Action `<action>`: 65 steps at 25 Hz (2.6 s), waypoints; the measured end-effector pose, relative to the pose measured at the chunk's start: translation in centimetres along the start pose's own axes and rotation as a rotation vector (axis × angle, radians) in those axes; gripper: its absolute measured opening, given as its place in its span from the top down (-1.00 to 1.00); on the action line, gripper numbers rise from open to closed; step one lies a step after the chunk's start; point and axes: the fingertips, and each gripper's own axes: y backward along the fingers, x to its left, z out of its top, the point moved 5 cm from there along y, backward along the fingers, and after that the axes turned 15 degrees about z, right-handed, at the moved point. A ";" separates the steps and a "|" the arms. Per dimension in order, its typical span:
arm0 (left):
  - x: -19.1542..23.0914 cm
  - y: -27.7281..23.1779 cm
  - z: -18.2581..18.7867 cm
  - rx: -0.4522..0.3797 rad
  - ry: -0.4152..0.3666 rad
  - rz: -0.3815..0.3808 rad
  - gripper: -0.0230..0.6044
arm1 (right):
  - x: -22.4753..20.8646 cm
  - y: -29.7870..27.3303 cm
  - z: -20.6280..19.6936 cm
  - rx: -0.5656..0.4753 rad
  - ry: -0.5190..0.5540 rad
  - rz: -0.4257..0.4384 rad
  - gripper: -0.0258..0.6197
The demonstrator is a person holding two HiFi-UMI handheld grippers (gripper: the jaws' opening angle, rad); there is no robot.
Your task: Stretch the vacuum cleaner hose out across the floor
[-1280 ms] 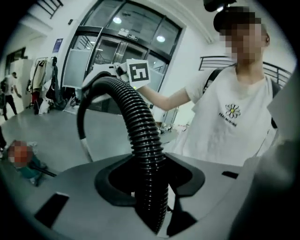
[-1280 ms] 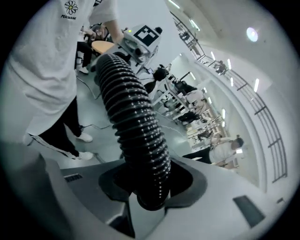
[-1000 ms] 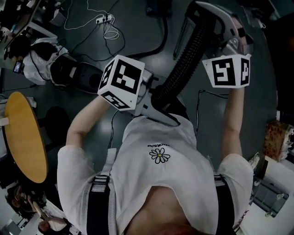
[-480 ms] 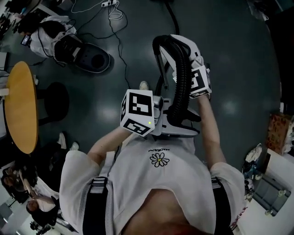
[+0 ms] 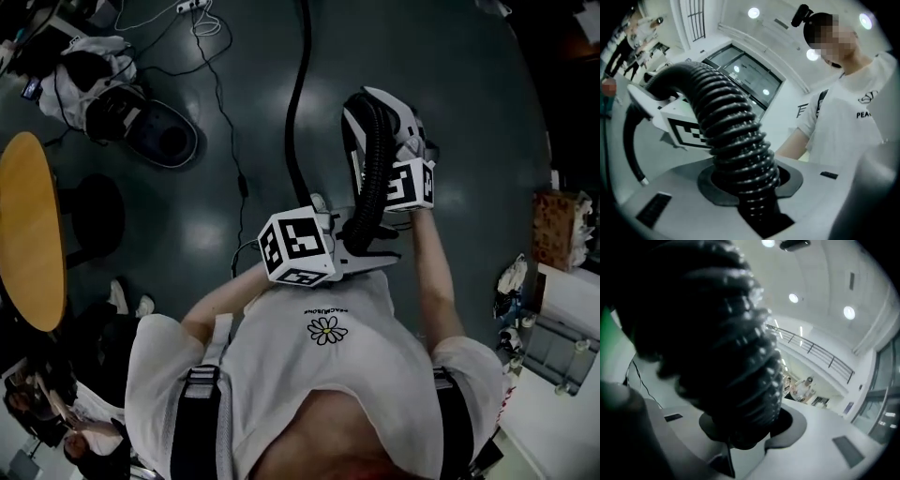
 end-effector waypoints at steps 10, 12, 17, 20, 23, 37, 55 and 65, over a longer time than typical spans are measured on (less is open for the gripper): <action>0.9 1.2 0.3 0.078 -0.081 0.156 0.46 | 0.2 2.4 4.8 -0.057 0.346 -0.166 0.48; 0.9 1.7 0.4 0.054 -0.098 0.187 0.49 | 0.3 1.9 6.3 -0.094 0.455 -0.150 0.47; 0.4 3.8 1.1 -0.114 0.039 0.192 0.58 | 1.6 0.4 5.9 -0.218 0.486 0.100 0.47; -0.9 3.0 0.6 -0.129 0.076 0.185 0.58 | 3.0 1.6 3.8 -0.329 0.313 0.256 0.45; -1.8 2.3 -0.2 -0.105 0.075 0.173 0.58 | 4.0 3.0 1.4 -0.347 0.174 0.397 0.39; -2.1 -0.6 -0.5 0.068 0.008 0.166 0.58 | 4.6 3.8 -6.6 -0.548 -0.396 0.477 0.02; -4.0 0.6 2.0 -0.036 -0.057 0.209 0.58 | 1.3 0.7 -17.0 -0.398 -0.878 0.750 -0.79; -3.6 -0.2 1.4 0.024 -0.083 0.301 0.58 | 6.9 -13.1 -11.1 -0.348 -0.908 1.004 0.32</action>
